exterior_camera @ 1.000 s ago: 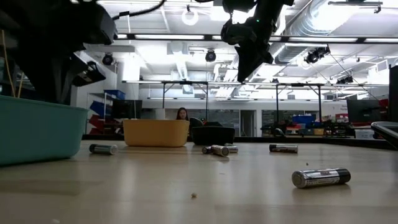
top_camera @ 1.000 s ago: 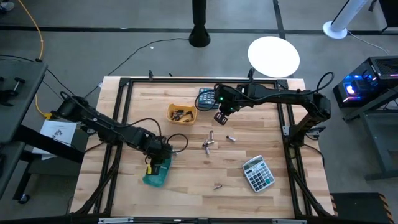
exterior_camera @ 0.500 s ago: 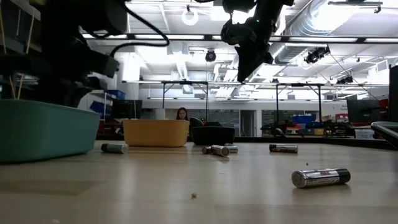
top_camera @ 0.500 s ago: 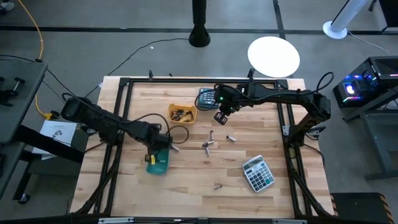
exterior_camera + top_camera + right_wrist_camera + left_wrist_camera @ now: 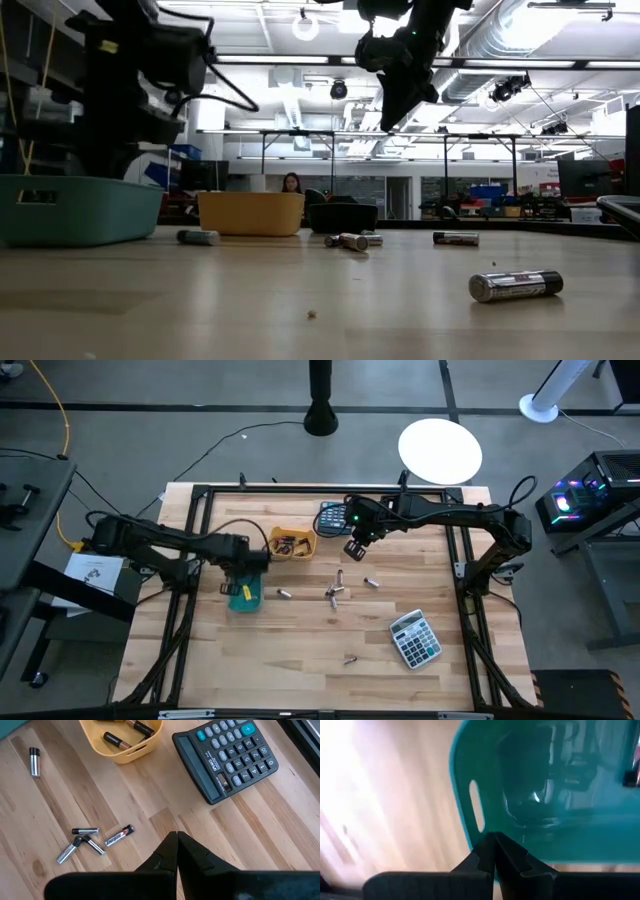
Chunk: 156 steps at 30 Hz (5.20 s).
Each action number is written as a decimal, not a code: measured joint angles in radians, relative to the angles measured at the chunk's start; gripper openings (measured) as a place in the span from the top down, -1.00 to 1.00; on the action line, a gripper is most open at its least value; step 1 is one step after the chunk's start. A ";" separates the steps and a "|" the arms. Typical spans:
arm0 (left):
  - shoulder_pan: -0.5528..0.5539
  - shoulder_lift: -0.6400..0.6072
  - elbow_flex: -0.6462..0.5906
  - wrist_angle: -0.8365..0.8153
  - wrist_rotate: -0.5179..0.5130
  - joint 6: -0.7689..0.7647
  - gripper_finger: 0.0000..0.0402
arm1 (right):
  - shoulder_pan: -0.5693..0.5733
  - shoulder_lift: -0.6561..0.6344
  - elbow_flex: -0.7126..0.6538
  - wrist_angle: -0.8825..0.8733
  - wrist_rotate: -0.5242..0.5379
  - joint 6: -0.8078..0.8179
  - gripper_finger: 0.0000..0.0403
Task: Sort batteries
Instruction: Put the silver battery into the green bin
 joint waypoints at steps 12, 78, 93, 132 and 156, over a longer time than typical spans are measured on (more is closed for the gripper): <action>0.009 -0.167 0.260 0.175 0.145 -0.044 0.99 | 0.000 0.000 0.000 0.013 -0.003 0.001 1.00; -0.130 -0.292 -0.016 0.082 0.246 -0.998 -0.12 | 0.013 0.004 0.000 0.076 -0.210 0.034 1.00; -0.033 -0.295 -0.016 0.204 0.253 -0.951 -0.27 | 0.177 0.263 0.000 0.094 -0.108 0.523 0.64; 0.069 -0.669 0.127 0.546 -0.120 -0.575 -0.27 | 0.207 0.459 0.207 0.830 -0.084 0.466 0.90; 0.078 -0.692 0.126 0.604 -0.163 -0.617 -0.27 | 0.168 0.807 0.808 0.429 -0.276 0.203 0.24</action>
